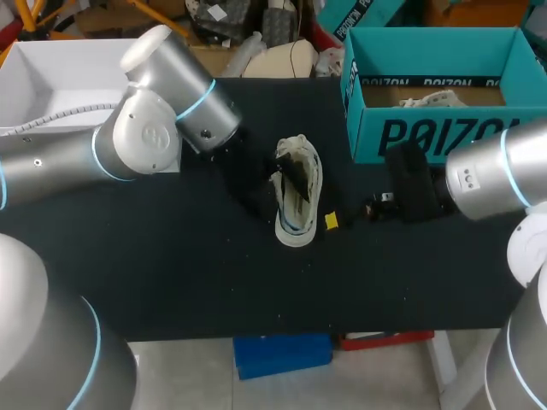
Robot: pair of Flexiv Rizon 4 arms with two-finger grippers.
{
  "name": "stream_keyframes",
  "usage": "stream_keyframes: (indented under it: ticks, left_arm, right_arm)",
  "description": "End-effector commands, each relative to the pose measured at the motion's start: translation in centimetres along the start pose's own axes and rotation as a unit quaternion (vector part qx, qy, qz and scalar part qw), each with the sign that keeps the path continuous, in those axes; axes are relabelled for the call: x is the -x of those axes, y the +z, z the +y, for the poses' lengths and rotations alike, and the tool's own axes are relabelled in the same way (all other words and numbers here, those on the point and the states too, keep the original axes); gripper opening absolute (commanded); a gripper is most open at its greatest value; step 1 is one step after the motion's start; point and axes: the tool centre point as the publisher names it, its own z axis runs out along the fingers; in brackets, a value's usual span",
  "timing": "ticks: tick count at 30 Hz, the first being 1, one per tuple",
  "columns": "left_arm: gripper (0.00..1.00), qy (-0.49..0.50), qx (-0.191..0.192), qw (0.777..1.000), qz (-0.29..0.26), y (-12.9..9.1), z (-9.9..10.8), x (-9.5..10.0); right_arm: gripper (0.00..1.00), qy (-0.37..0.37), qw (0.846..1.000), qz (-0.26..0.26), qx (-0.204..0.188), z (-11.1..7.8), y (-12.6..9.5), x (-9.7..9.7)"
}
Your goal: Take the shoe out of the shoebox, open the shoe tongue, remove and reinsert the insole, then place the shoe into the shoebox
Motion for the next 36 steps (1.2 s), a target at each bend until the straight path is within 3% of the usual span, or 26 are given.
stream_keyframes:
  ticks: [1,2,3,6,11,20,36]
  left_arm:
    - [0.45,0.012,0.038,0.998,0.046,-1.8,-1.5,0.9]
    - [0.38,0.016,0.042,0.998,0.054,-1.9,-1.6,1.0]
    - [0.22,0.024,0.054,0.995,0.080,-2.1,-1.7,1.1]
    - [0.00,0.031,0.058,0.993,0.097,-2.3,-1.6,1.1]
    - [0.00,0.043,0.085,0.986,0.138,-2.0,-0.8,0.8]
    - [0.00,0.052,0.094,0.977,0.183,-0.1,1.0,0.1]
    - [0.00,0.052,0.067,0.969,0.233,3.9,3.7,-1.5]
  right_arm:
    - [1.00,0.001,1.000,-0.002,0.000,0.0,0.1,-0.1]
    - [1.00,0.001,1.000,-0.002,0.000,0.0,0.1,-0.1]
    - [1.00,0.001,1.000,-0.002,0.000,0.0,0.1,-0.1]
    - [1.00,0.001,1.000,-0.002,0.000,0.0,0.1,-0.1]
    - [1.00,0.001,1.000,-0.002,0.000,0.0,0.1,-0.1]
    - [1.00,0.001,1.000,-0.002,0.000,0.0,0.1,-0.1]
    - [1.00,0.001,1.000,-0.002,0.000,0.0,0.1,-0.1]
